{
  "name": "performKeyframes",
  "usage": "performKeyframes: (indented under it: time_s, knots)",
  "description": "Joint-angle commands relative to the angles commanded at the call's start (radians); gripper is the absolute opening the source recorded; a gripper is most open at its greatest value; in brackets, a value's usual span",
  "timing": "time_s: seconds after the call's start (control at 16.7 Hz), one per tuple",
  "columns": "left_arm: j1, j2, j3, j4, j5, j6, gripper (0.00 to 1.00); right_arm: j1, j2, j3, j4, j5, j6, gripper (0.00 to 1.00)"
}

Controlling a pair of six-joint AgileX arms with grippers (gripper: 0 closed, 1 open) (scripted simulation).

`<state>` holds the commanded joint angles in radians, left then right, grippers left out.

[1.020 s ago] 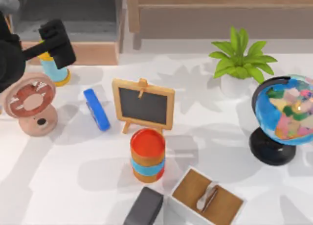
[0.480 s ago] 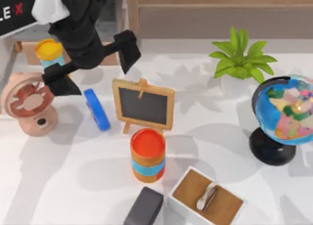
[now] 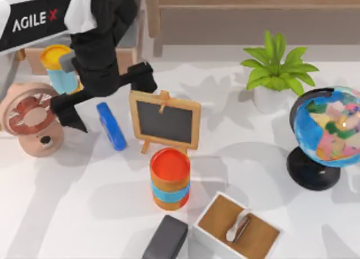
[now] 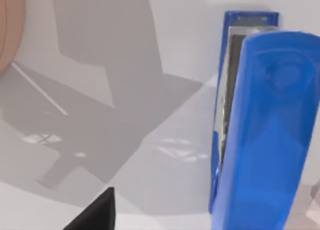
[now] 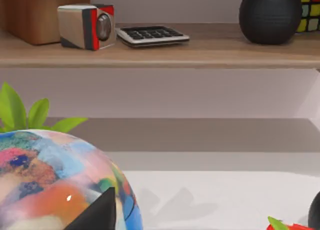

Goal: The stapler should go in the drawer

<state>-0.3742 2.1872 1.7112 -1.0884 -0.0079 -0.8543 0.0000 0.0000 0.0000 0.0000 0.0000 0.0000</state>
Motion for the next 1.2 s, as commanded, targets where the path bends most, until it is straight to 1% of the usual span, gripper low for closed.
performKeyframes:
  time_s: [0.24, 0.42, 0.72, 1.02, 1.2]
  knots:
    - [-0.005, 0.001, -0.002, 0.004, 0.002, -0.001, 1.0, 0.0, 0.0, 0.0, 0.0, 0.0, 0.0, 1.0]
    - [-0.013, 0.038, 0.0, 0.044, 0.003, -0.013, 1.0, 0.0, 0.0, 0.0, 0.0, 0.0, 0.0, 1.0]
    - [0.001, 0.072, -0.076, 0.148, 0.001, -0.001, 1.0, 0.0, 0.0, 0.0, 0.0, 0.0, 0.0, 1.0]
    - [0.002, 0.064, -0.102, 0.166, 0.001, 0.003, 1.0, 0.0, 0.0, 0.0, 0.0, 0.0, 0.0, 1.0]
    - [0.002, 0.064, -0.102, 0.166, 0.001, 0.003, 0.77, 0.0, 0.0, 0.0, 0.0, 0.0, 0.0, 1.0]
